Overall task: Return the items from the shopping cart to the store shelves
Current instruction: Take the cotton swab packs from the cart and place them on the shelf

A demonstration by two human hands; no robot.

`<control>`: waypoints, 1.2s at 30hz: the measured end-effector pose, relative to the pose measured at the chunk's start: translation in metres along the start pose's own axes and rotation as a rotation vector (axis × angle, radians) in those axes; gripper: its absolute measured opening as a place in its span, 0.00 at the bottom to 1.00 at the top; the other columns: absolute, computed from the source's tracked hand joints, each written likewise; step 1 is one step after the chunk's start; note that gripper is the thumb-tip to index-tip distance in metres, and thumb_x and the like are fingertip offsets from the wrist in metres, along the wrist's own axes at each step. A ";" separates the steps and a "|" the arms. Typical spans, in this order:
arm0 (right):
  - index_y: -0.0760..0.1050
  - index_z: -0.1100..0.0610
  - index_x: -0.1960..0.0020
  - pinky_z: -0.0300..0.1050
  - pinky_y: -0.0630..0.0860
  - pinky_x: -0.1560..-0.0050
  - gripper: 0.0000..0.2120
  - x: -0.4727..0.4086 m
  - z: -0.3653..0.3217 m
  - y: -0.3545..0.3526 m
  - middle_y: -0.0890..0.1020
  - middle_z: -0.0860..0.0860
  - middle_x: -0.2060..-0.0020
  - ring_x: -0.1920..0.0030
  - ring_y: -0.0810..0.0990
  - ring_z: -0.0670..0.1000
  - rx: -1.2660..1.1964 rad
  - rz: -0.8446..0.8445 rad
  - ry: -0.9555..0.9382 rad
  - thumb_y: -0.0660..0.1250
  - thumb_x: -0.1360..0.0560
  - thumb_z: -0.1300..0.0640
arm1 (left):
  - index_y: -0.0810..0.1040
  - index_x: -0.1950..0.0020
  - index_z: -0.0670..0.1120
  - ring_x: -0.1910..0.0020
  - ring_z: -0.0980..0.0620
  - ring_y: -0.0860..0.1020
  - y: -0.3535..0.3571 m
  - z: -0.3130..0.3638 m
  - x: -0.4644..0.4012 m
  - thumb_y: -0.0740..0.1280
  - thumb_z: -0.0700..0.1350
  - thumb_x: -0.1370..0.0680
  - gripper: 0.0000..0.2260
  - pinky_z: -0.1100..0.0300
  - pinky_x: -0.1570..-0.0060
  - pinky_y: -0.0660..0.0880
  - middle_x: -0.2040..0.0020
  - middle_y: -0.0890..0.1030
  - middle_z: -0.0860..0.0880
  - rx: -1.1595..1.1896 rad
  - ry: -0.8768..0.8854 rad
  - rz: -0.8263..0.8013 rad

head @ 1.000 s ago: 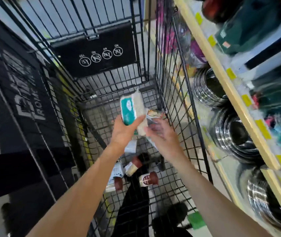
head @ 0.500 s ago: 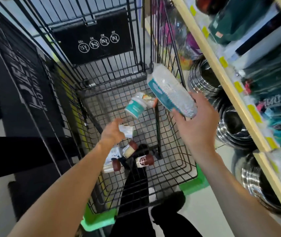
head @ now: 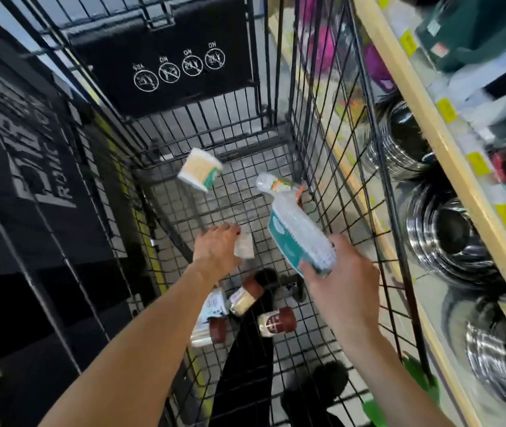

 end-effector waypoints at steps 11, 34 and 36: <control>0.78 0.55 0.44 0.37 0.81 0.70 0.18 -0.023 0.027 0.041 0.84 0.50 0.48 0.59 0.84 0.47 -0.259 -0.074 0.245 0.79 0.31 0.57 | 0.77 0.39 0.51 0.45 0.47 0.80 -0.056 -0.052 -0.046 0.70 0.67 0.33 0.29 0.53 0.48 0.78 0.44 0.81 0.49 0.214 -0.088 0.182; 0.81 0.55 0.43 0.41 0.79 0.50 0.19 -0.073 0.003 0.069 0.78 0.43 0.53 0.48 0.79 0.47 -0.265 -0.279 0.110 0.79 0.31 0.54 | 0.79 0.36 0.61 0.32 0.41 0.62 -0.112 -0.079 -0.100 0.79 0.68 0.44 0.38 0.43 0.30 0.68 0.35 0.59 0.46 0.087 -0.116 0.020; 0.81 0.55 0.41 0.40 0.73 0.43 0.21 -0.092 -0.010 0.071 0.78 0.46 0.44 0.41 0.77 0.47 -0.221 -0.285 0.037 0.78 0.31 0.51 | 0.80 0.36 0.61 0.31 0.40 0.62 -0.113 -0.080 -0.100 0.79 0.67 0.44 0.36 0.42 0.29 0.65 0.34 0.58 0.46 0.128 -0.109 0.031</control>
Point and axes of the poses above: each hand's wrist, its own x-axis away from the middle knuckle, its own y-axis out of the palm, z = x × y, the point moved 4 cm from there along -x, towards the middle knuckle
